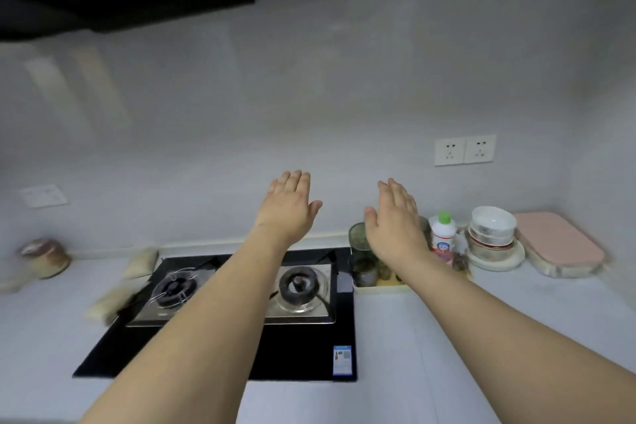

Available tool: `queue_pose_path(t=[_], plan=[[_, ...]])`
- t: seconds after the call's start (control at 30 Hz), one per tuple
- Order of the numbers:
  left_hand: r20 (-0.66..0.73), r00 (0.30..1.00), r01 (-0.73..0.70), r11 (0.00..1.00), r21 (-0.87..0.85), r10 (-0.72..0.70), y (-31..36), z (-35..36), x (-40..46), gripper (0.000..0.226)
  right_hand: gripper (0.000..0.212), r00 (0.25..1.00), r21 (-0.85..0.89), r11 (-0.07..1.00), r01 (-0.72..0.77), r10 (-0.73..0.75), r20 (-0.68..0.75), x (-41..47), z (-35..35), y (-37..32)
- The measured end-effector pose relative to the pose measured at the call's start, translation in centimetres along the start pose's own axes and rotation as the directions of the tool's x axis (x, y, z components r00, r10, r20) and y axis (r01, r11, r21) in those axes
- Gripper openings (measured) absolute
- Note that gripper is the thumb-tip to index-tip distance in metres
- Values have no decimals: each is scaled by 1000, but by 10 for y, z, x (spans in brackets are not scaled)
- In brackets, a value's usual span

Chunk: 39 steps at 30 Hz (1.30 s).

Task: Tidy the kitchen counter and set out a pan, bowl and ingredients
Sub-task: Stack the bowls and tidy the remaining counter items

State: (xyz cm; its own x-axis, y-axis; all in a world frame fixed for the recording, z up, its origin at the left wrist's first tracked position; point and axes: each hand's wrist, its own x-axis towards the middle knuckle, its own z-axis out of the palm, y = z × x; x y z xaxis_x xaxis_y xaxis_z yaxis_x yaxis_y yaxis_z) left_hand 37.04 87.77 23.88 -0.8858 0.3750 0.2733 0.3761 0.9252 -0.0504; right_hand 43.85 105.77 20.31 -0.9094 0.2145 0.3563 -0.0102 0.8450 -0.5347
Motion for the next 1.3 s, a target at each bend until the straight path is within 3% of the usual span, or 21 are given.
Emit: queue_pose_path(t=[0.43, 0.63, 0.8, 1.3], plan=[[-32, 922, 387, 920, 58, -386, -281, -21, -161, 63, 57, 902, 164, 932, 323, -356, 245, -39, 159, -247], [-119, 826, 561, 825, 73, -551, -427, -34, -259, 58, 55, 804, 216, 868, 446, -495, 330, -66, 237, -375], [-108, 740, 672, 736, 82, -664, -514, -33, -338, 58, 54, 705, 289, 794, 535, -608, 365, -102, 300, -472], [-85, 561, 828, 557, 70, -824, -636, -30, -480, 54, 54, 483, 375, 661, 650, -740, 467, -168, 401, -627]])
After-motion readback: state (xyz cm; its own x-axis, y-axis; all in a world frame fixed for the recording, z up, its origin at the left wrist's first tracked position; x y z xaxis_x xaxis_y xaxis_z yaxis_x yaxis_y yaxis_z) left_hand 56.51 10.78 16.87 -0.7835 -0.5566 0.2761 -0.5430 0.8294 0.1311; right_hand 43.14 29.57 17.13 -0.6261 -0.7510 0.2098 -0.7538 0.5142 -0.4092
